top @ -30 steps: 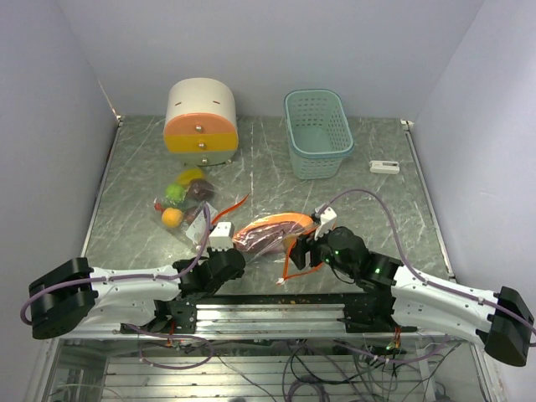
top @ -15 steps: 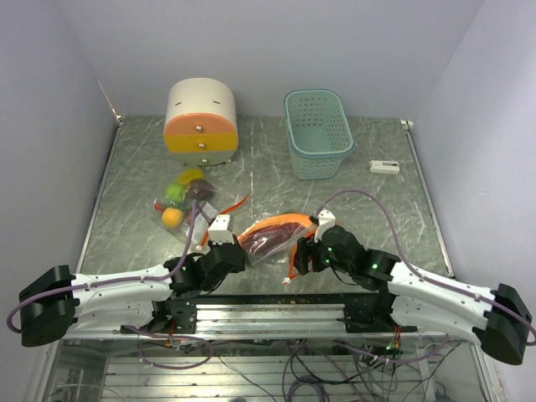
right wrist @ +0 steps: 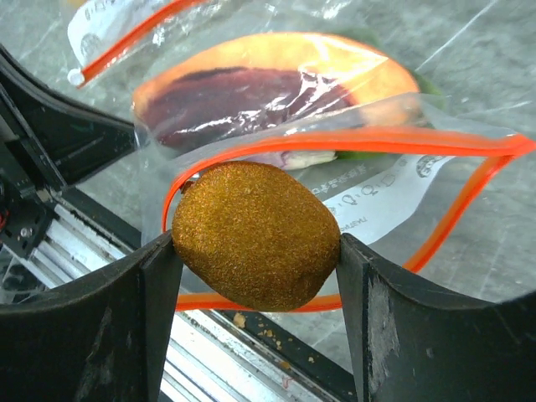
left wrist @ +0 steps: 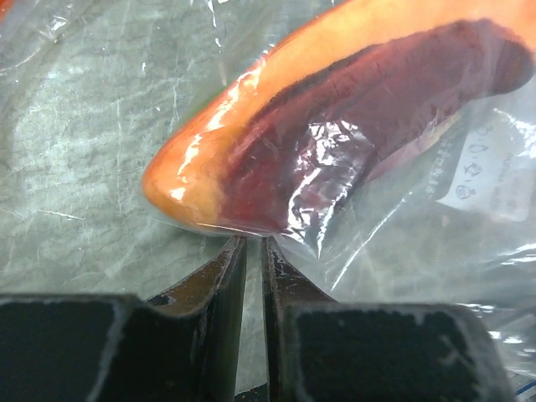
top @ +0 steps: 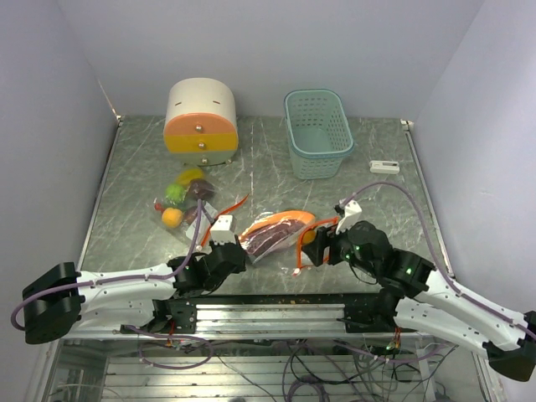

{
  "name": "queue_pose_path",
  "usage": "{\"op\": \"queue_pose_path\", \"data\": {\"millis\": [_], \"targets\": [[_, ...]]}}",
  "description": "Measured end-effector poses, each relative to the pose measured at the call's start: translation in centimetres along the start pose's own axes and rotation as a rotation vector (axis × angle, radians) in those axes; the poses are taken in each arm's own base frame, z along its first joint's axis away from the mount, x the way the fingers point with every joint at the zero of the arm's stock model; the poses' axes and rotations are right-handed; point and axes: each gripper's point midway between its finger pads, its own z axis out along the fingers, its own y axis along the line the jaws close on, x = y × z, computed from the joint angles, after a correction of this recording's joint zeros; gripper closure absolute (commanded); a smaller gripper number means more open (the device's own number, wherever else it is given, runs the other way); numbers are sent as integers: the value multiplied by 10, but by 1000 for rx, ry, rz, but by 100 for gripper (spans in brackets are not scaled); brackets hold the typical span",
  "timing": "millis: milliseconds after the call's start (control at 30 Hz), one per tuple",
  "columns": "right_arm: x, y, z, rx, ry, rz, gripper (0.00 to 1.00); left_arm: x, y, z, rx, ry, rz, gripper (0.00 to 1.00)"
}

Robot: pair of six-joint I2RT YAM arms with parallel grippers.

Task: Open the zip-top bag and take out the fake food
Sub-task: Pick up the fake fruit from the zipper food storage bag.

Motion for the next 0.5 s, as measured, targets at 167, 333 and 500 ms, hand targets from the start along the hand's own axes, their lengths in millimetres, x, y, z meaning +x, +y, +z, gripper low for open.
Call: {"op": "queue_pose_path", "data": {"millis": [167, 333, 500], "targets": [[-46, 2, -15, 67, -53, -45, 71, -2, -2, -1, 8, -6, -7, 76], [-100, 9, -13, 137, -121, -108, 72, -9, -6, -5, 30, -23, -26, 76], [-139, -15, 5, 268, -141, -146, 72, -12, -7, -8, 43, -32, -37, 76]]}}
